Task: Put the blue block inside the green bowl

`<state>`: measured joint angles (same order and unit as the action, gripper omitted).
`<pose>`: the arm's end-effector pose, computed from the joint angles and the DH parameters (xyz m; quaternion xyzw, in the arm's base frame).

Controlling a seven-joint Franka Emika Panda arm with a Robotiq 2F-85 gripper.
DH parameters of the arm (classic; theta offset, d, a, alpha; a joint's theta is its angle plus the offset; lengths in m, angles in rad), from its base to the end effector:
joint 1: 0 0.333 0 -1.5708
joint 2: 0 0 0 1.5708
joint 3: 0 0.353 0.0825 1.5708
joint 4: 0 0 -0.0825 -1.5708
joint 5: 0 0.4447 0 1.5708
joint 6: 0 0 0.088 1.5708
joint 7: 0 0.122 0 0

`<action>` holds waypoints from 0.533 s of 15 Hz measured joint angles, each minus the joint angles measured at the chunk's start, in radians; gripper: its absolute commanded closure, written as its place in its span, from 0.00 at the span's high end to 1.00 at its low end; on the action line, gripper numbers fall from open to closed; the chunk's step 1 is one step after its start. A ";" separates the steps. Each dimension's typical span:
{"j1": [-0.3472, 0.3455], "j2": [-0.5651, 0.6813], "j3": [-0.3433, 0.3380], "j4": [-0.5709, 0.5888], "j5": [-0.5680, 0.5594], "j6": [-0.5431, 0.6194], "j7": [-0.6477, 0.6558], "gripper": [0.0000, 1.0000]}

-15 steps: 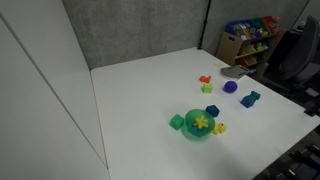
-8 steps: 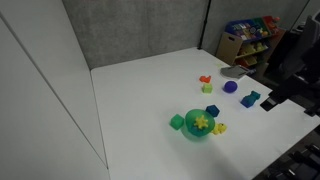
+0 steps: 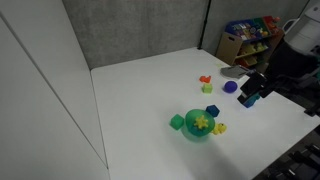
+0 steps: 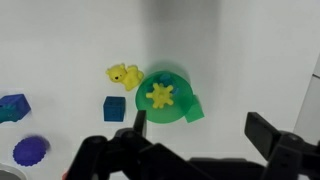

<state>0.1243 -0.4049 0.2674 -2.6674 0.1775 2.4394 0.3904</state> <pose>0.4088 0.1642 0.3593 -0.9940 0.0681 -0.0747 0.0415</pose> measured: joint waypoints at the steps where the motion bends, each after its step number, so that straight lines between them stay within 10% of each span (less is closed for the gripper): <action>1: -0.014 0.019 0.000 0.008 -0.016 0.011 0.008 1.00; 8: -0.099 0.138 -0.024 0.046 -0.143 0.083 0.025 1.00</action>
<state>0.0251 -0.2666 0.2433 -2.6212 0.0344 2.5227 0.4158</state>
